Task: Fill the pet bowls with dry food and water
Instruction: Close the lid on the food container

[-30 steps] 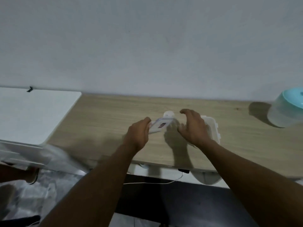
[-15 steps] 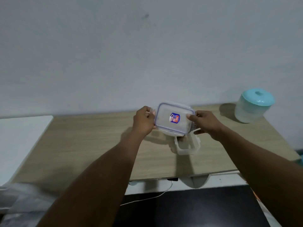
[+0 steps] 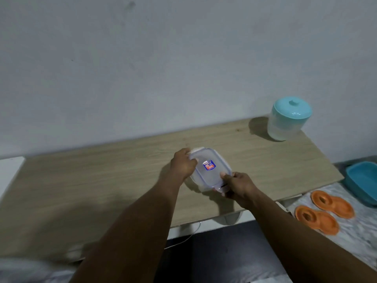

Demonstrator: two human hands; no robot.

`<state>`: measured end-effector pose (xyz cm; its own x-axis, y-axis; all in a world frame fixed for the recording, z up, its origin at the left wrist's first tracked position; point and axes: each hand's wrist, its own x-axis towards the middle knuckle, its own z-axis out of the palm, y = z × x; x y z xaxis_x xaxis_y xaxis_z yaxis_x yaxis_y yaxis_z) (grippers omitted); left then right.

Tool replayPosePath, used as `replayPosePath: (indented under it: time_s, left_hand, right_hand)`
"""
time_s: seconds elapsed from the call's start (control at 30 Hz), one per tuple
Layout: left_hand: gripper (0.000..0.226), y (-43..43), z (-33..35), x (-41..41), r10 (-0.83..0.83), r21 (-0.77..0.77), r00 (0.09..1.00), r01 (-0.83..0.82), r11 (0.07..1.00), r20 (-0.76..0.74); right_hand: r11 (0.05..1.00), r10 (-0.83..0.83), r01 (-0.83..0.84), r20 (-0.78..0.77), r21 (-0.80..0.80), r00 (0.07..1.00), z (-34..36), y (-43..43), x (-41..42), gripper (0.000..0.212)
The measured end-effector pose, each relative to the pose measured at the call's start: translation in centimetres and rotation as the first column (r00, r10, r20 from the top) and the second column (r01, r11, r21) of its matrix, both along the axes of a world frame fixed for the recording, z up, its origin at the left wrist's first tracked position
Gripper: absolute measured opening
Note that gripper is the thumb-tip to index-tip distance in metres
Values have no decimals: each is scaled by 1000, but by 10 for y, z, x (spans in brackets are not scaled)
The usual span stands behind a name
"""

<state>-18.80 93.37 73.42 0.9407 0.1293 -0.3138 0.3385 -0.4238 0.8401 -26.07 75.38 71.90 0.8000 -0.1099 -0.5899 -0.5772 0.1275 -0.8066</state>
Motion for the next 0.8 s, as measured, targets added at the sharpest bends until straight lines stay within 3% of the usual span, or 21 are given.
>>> replayPosePath:
  time_s: [0.17, 0.4, 0.53, 0.67, 0.8]
  left_hand:
    - [51, -3, -1, -8, -4, 43, 1000, 4, 999, 17]
    - [63, -4, -5, -16, -134, 107, 991, 130, 986, 27]
    - [74, -10, -6, -21, -91, 137, 995, 86, 987, 35]
    - [59, -13, -4, -24, -26, 143, 1000, 24, 989, 14]
    - [53, -14, -6, -29, -1, 156, 1000, -3, 988, 26]
  right_hand:
    - [999, -15, 13, -50, -33, 999, 1, 6, 5, 30]
    - [942, 201, -251, -222, -225, 954, 9, 15, 10, 48]
    - [938, 150, -215, -243, -271, 959, -3, 9, 7, 54]
    - [910, 70, -109, -112, -399, 991, -12, 1, 12, 75]
    - [809, 141, -90, 43, -580, 989, -4, -7, 16, 57]
